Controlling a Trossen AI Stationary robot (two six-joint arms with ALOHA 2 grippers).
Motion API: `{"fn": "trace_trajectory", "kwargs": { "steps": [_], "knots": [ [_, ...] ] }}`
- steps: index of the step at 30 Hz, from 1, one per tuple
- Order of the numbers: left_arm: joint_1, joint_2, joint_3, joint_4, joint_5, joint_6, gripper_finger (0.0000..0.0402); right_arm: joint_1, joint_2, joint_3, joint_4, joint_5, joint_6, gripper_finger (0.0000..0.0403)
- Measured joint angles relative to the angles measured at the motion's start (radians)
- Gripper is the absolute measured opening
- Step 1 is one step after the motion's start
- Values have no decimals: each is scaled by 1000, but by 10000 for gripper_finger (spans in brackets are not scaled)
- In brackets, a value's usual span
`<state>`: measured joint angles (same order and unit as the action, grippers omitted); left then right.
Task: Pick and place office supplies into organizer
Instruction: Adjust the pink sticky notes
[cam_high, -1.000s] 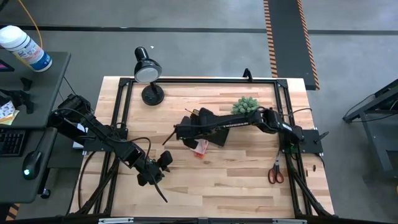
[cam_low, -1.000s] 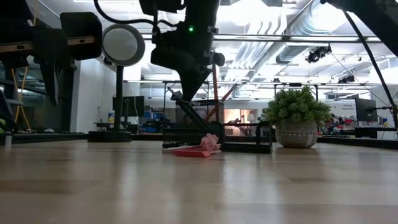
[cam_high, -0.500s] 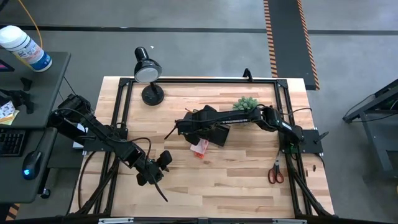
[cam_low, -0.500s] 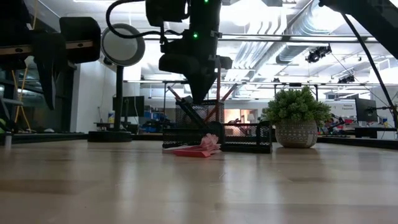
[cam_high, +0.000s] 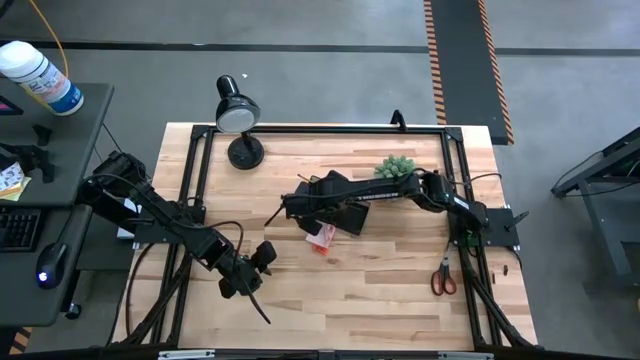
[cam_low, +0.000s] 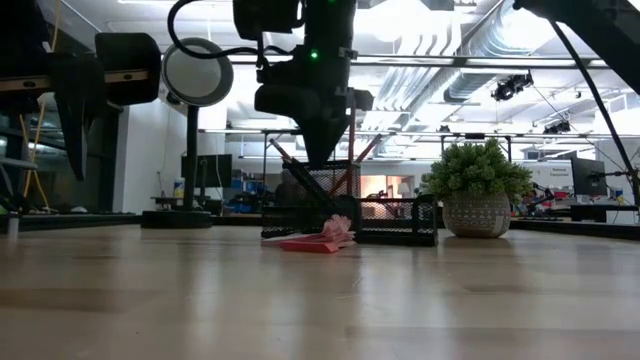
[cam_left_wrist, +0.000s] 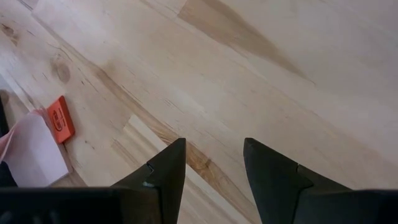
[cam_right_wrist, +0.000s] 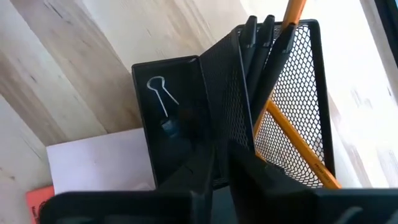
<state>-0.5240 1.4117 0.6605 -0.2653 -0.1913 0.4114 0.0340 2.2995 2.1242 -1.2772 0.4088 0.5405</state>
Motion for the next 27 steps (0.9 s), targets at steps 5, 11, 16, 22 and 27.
{"fn": "trace_trajectory", "kwargs": {
  "steps": [5,11,16,22,27],
  "knots": [
    [0,0,0,0,0,0,150,8,-1,0,-5,-10,0,60],
    [0,0,0,0,0,2,150,46,-1,52,-70,-20,-25,65],
    [0,0,0,0,0,2,150,94,-1,167,-182,-28,8,57],
    [0,0,0,-1,0,2,150,192,-63,179,-293,-110,122,50],
    [0,0,0,1,0,1,150,280,-127,109,-292,-175,239,46]
  ]
}}
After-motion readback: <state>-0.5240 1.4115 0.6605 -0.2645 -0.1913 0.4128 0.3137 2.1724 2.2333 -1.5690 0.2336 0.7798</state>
